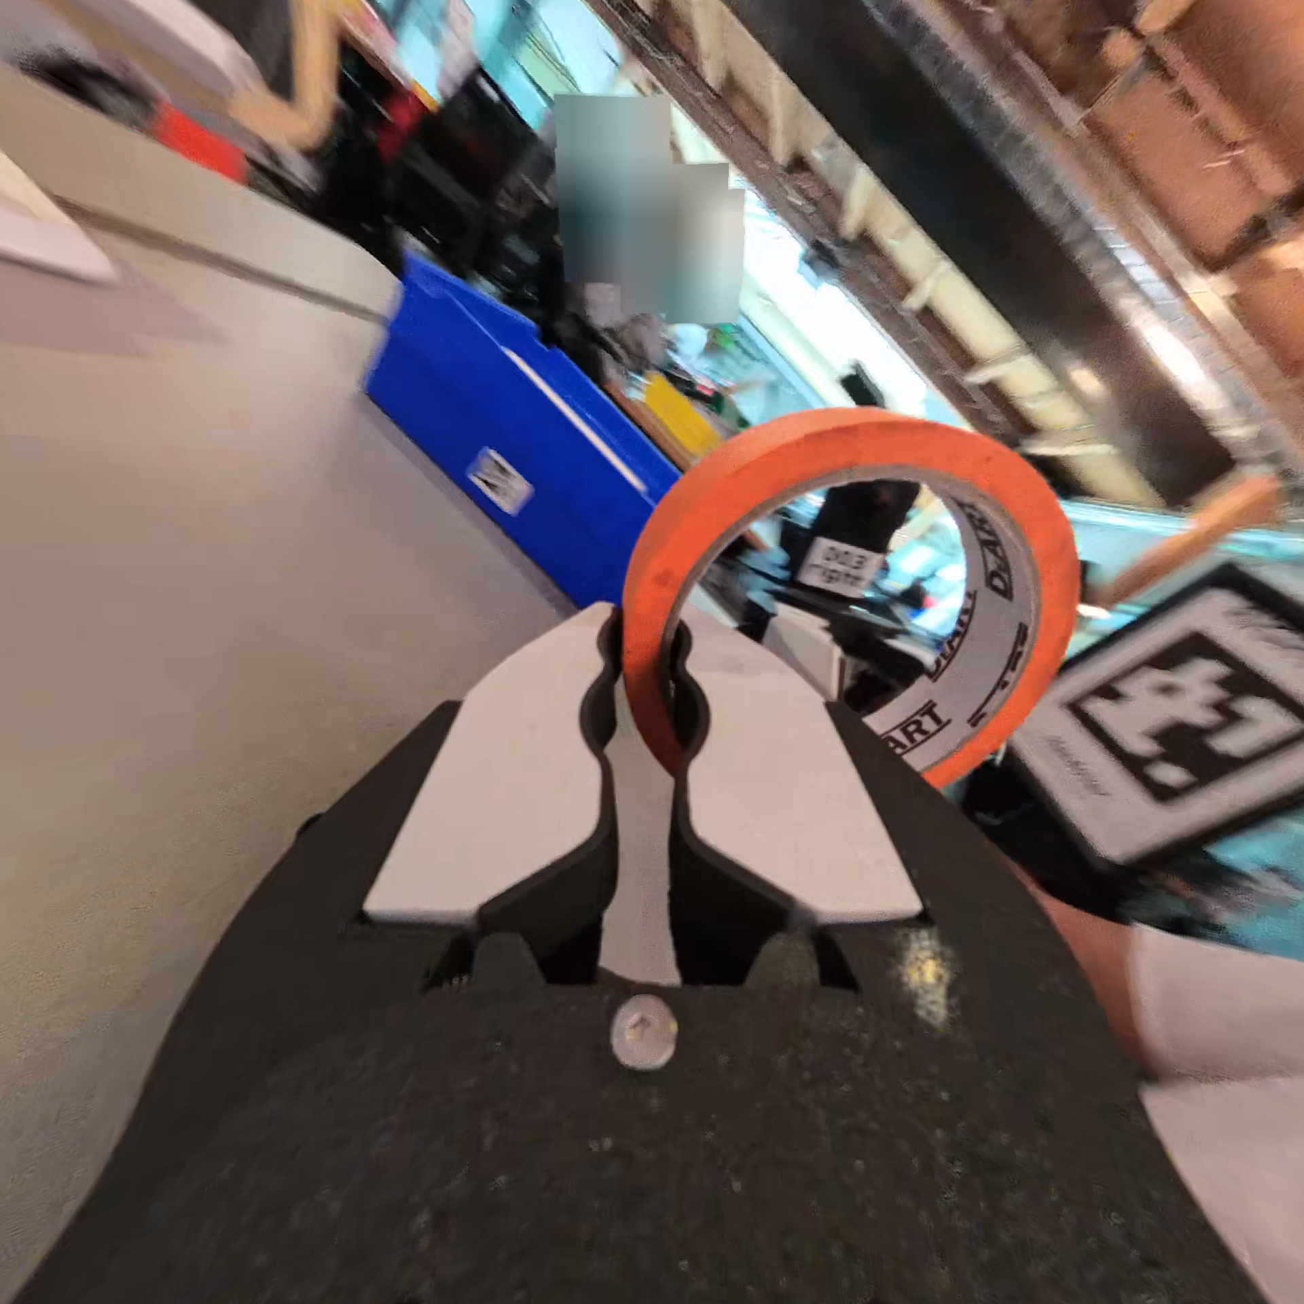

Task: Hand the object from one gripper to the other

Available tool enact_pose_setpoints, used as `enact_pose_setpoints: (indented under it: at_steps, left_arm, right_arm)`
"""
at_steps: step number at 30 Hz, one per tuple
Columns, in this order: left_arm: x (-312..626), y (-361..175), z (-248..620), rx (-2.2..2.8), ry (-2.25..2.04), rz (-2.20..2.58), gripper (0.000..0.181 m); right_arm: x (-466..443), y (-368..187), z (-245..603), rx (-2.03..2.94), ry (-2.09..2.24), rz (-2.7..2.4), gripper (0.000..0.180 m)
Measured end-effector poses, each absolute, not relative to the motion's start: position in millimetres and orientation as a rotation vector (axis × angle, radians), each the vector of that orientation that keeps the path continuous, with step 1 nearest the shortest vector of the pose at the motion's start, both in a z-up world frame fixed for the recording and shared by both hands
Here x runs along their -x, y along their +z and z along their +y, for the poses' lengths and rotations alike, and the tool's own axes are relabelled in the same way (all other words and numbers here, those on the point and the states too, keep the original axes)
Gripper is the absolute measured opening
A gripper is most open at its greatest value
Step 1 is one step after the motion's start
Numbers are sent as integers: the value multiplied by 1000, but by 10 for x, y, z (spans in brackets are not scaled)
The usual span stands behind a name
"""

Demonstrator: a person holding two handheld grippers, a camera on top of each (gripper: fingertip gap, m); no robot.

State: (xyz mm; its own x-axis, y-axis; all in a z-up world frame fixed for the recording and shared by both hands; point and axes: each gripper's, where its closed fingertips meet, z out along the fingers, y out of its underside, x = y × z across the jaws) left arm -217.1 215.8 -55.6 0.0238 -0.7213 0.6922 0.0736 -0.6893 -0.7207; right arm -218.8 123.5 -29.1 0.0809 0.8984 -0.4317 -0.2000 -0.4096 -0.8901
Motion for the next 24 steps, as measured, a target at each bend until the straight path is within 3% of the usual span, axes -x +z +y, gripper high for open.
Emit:
enact_pose_setpoints:
  at_steps: [3,5,10,11,14,17,19,24]
  left_arm:
    - [2139,-588,2069,1748,-1930,618,10]
    - [2161,-621,2072,1765,-1980,604,10]
    - [2106,-696,1985,1810,-2030,632,10]
    - [2082,-715,1957,1820,-2030,647,10]
    - [2032,-746,1870,1839,-2061,680,10]
    - [2020,-813,1891,1883,-2040,668,10]
    - [2047,-834,1997,1874,-1926,674,27]
    - [2230,-683,2268,1785,-1548,707,47]
  right_arm:
    - [2374,-276,1254,1374,1311,-797,41]
    - [2380,-280,1265,1373,1297,-809,21]
    - [2351,-323,1412,1393,1160,-759,43]
    - [2389,-319,1358,1386,1182,-791,41]
    - [2434,-394,1330,1414,1103,-862,11]
    - [2385,-425,1368,1471,1061,-890,11]
    - [2237,-471,1524,1514,909,-849,9]
    - [1706,-1041,1973,1710,54,-993,9]
